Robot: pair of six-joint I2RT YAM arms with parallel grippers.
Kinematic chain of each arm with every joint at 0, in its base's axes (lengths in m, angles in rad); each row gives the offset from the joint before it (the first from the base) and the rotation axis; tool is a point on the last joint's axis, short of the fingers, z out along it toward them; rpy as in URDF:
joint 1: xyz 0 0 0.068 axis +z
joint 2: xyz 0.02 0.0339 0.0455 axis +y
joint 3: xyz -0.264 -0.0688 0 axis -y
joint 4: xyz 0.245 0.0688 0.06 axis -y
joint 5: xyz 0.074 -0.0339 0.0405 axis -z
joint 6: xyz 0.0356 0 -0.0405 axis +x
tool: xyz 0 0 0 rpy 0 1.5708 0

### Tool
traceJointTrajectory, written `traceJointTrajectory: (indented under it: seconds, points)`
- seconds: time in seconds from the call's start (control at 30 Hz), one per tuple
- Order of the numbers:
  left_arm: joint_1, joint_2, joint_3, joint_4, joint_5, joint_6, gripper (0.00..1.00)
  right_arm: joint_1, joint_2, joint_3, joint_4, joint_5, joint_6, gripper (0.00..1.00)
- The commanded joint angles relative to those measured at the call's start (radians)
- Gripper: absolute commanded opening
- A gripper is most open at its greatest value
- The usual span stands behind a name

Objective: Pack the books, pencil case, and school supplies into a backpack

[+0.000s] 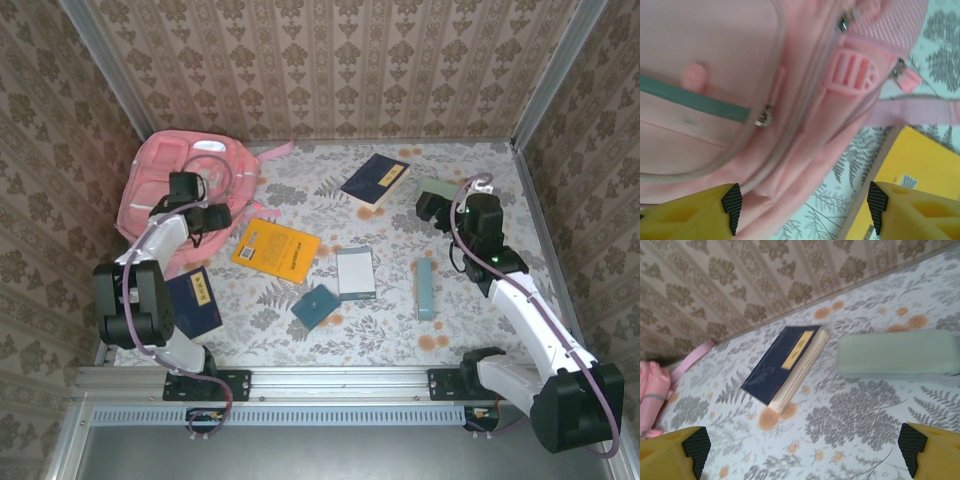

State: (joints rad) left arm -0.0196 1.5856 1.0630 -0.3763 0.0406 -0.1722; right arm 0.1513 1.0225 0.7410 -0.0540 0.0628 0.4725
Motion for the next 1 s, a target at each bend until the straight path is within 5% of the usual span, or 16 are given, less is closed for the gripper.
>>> traceJointTrajectory:
  seconds: [0.0, 0.73, 0.97]
  points:
    - [-0.026, 0.035, 0.041, -0.058, -0.033, 0.067, 0.66, 0.037, -0.019, 0.029, -0.063, -0.026, 0.006, 1.0]
    - [-0.176, 0.352, 0.286, -0.198, -0.364, 0.157, 0.52, 0.303, 0.093, 0.077, -0.097, -0.019, -0.003, 1.0]
    - [-0.219, 0.334, 0.495, -0.261, -0.314, 0.145, 0.54, 0.328, 0.13, 0.092, -0.101, -0.011, 0.009, 1.0]
